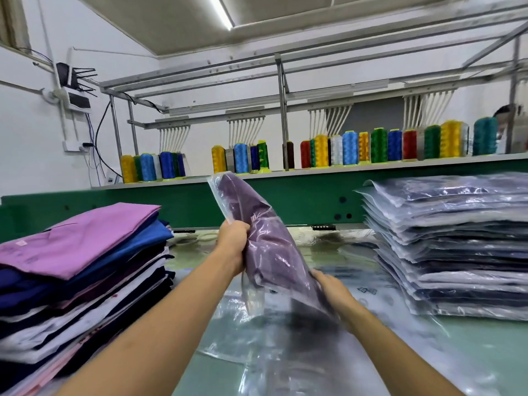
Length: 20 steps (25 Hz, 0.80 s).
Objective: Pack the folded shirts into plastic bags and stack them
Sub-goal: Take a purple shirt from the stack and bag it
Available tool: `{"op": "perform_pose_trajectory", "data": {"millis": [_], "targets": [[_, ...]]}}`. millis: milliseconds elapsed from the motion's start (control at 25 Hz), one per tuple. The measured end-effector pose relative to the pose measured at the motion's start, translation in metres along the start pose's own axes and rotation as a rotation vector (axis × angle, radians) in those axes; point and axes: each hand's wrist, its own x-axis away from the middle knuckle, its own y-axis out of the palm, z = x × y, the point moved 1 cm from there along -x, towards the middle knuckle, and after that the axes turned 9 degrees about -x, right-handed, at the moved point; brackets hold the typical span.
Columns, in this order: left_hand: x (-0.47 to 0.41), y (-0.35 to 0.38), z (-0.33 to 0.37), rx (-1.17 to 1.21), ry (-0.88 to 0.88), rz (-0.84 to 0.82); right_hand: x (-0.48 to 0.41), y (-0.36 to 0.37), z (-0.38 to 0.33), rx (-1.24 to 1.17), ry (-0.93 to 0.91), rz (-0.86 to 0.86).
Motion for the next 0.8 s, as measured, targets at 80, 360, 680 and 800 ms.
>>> {"op": "perform_pose_trajectory", "data": {"millis": [80,360,680,800], "targets": [[0.004,0.003,0.014,-0.017,0.031,-0.073,-0.002,-0.003,-0.004,-0.188,0.053,-0.137],[0.001,-0.012,0.025,-0.106,0.084,-0.062,-0.004,-0.013,-0.03,-0.182,0.022,-0.024],[-0.021,-0.032,0.03,-0.202,0.073,0.122,0.002,-0.034,-0.128,0.035,-0.369,0.104],[-0.027,-0.005,0.049,-0.119,0.069,0.035,0.004,-0.063,-0.179,0.044,-0.43,0.184]]}}
